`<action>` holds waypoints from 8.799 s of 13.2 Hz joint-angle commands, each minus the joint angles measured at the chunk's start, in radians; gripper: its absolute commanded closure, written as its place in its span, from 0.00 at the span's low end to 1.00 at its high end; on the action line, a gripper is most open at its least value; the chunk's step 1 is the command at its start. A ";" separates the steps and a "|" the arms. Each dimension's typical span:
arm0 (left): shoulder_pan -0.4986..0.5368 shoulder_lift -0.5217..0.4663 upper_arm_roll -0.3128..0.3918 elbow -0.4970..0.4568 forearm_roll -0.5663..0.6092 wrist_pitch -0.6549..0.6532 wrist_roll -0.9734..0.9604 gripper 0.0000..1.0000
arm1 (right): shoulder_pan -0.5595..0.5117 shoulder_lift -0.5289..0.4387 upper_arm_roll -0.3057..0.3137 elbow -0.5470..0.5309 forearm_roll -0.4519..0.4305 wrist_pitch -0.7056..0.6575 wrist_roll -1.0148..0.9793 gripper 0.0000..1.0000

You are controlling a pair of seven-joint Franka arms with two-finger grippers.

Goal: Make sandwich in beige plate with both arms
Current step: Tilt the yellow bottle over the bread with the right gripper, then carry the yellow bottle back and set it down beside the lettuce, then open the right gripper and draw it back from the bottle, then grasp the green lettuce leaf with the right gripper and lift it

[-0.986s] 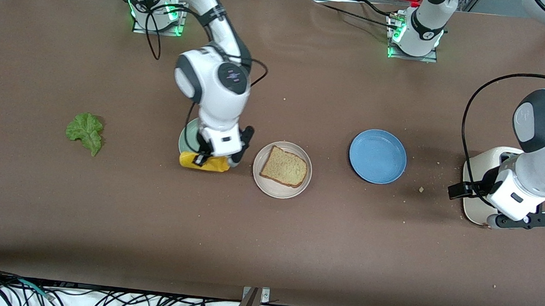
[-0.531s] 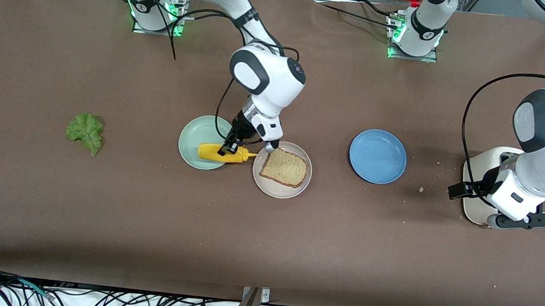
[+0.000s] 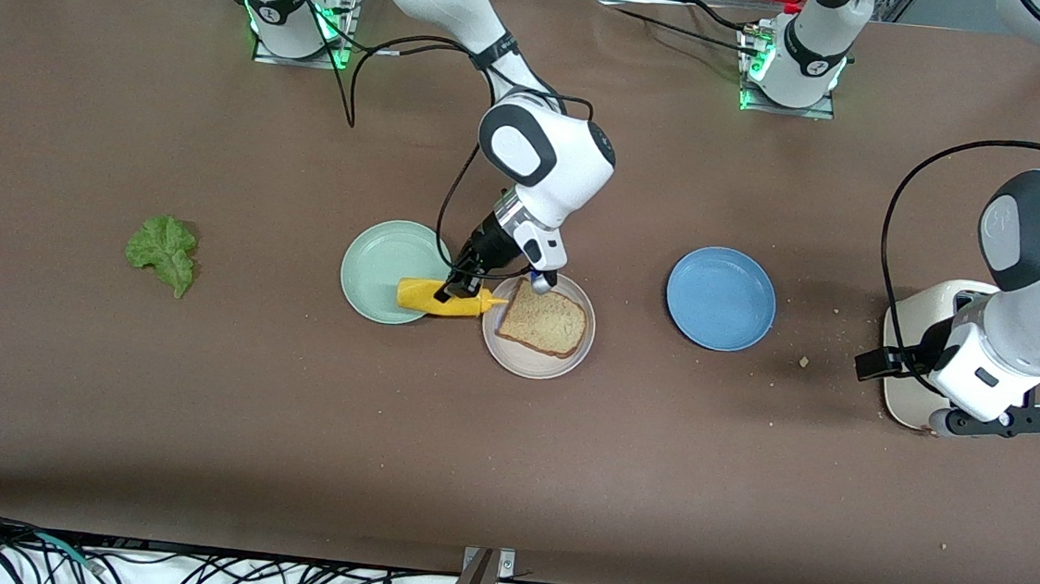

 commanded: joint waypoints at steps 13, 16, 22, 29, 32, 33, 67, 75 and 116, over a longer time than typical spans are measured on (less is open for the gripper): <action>-0.003 -0.005 -0.002 0.001 0.033 -0.004 -0.008 0.00 | -0.155 -0.142 -0.024 0.056 0.250 -0.058 -0.251 1.00; -0.003 -0.005 -0.002 -0.002 0.031 -0.004 -0.008 0.00 | -0.265 -0.244 -0.024 0.051 0.420 -0.059 -0.402 1.00; -0.003 -0.007 -0.002 -0.005 0.031 -0.004 -0.010 0.00 | -0.573 -0.374 -0.024 -0.024 0.872 -0.062 -0.754 1.00; -0.004 -0.007 -0.004 -0.005 0.031 -0.004 -0.019 0.00 | -0.784 -0.476 -0.037 -0.271 1.268 -0.070 -1.270 1.00; -0.004 -0.005 -0.004 -0.005 0.030 -0.004 -0.020 0.00 | -0.802 -0.529 -0.115 -0.477 1.489 -0.076 -1.495 1.00; -0.004 -0.005 -0.004 -0.005 0.030 -0.003 -0.019 0.00 | -0.804 -0.531 -0.148 -0.533 1.560 -0.096 -1.578 1.00; -0.004 -0.004 -0.002 -0.007 -0.013 0.000 -0.017 0.00 | -0.934 -0.364 -0.320 -0.495 1.492 -0.226 -1.703 0.16; -0.006 -0.002 -0.002 -0.005 -0.013 0.002 -0.019 0.00 | -0.801 -0.523 -0.332 -0.403 1.029 -0.159 -0.848 0.14; -0.013 0.001 -0.002 -0.007 -0.013 0.014 -0.024 0.00 | -0.919 -0.430 -0.106 -0.935 0.711 0.732 0.118 0.88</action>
